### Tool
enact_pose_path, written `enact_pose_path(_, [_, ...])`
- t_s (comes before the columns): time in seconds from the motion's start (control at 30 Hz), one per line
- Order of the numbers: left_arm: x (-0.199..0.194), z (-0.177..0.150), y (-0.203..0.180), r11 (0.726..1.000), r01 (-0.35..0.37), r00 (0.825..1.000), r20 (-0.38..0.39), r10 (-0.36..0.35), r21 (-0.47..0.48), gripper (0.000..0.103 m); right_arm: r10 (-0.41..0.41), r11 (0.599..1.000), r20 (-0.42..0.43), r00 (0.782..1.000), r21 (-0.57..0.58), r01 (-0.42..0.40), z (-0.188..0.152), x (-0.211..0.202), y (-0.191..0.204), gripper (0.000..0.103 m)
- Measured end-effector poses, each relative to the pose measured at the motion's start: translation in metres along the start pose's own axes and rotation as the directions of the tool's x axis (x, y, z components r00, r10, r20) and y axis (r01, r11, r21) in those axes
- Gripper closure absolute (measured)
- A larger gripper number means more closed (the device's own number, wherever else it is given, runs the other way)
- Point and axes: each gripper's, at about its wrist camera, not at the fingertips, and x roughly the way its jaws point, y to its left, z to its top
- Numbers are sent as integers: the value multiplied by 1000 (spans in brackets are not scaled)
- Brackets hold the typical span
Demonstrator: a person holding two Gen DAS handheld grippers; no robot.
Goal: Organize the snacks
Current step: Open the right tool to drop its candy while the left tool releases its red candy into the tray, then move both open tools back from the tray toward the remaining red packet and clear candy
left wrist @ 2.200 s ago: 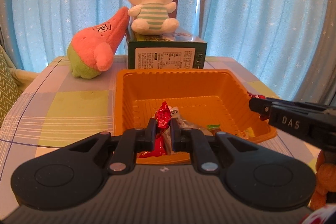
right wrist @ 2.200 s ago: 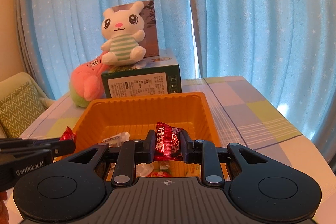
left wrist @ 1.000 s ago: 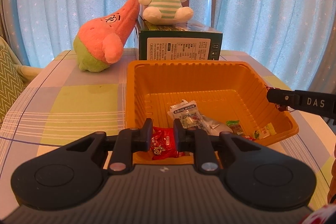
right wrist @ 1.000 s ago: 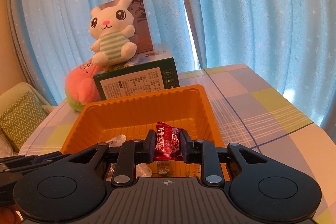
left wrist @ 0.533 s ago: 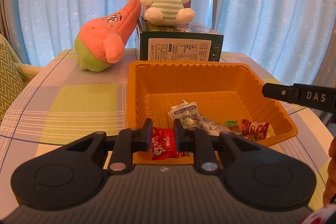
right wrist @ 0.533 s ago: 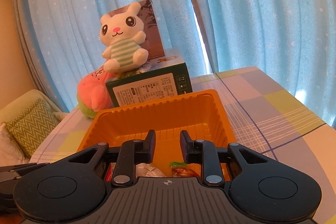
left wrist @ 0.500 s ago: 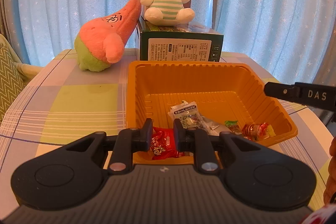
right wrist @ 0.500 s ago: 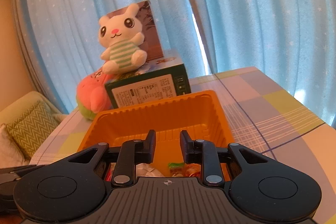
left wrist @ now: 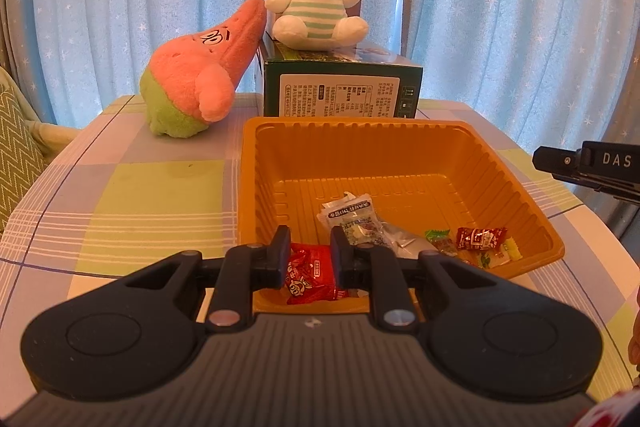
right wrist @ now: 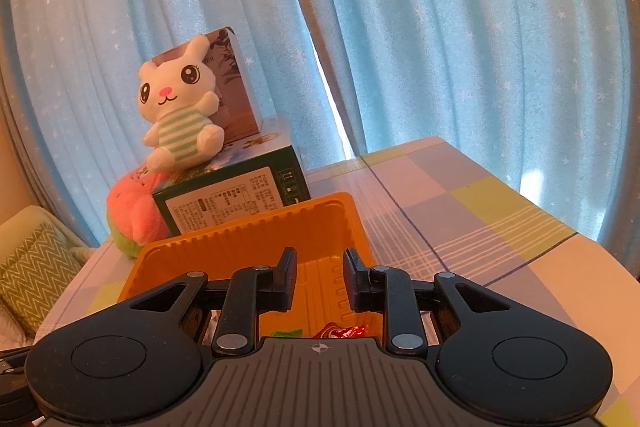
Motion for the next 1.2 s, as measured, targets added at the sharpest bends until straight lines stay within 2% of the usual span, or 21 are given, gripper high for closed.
enact_pose_path(0.53, [-6, -2, -3, 1000, 7, 1000, 5, -6, -12, 84, 0, 998, 16, 1000, -57, 0, -4, -10, 9, 77])
enact_pose_path(0.7, [-11, -4, -5, 999, 21, 1000, -1, -21, -35, 77, -6, 999, 18, 1000, -50, 7, -6, -17, 8, 76])
enact_pose_path(0.73, [-12, -5, -5, 999, 24, 1000, 0, -24, -38, 75, -6, 999, 17, 1000, -52, 7, -7, -18, 8, 74])
enact_pose_path(0.83, [-18, -8, -10, 999, 27, 1000, 3, -27, -29, 72, -14, 998, 26, 1000, -56, 15, -10, -25, 9, 47])
enact_pose_path(1.07, [-38, -16, -15, 998, 52, 999, -4, -52, -45, 69, -33, 999, 24, 999, -39, 34, -19, -52, -1, 45])
enact_pose_path(1.2, [-54, -22, -18, 997, 58, 998, 3, -58, -46, 61, -49, 999, 17, 999, -18, 49, -25, -75, -9, 45])
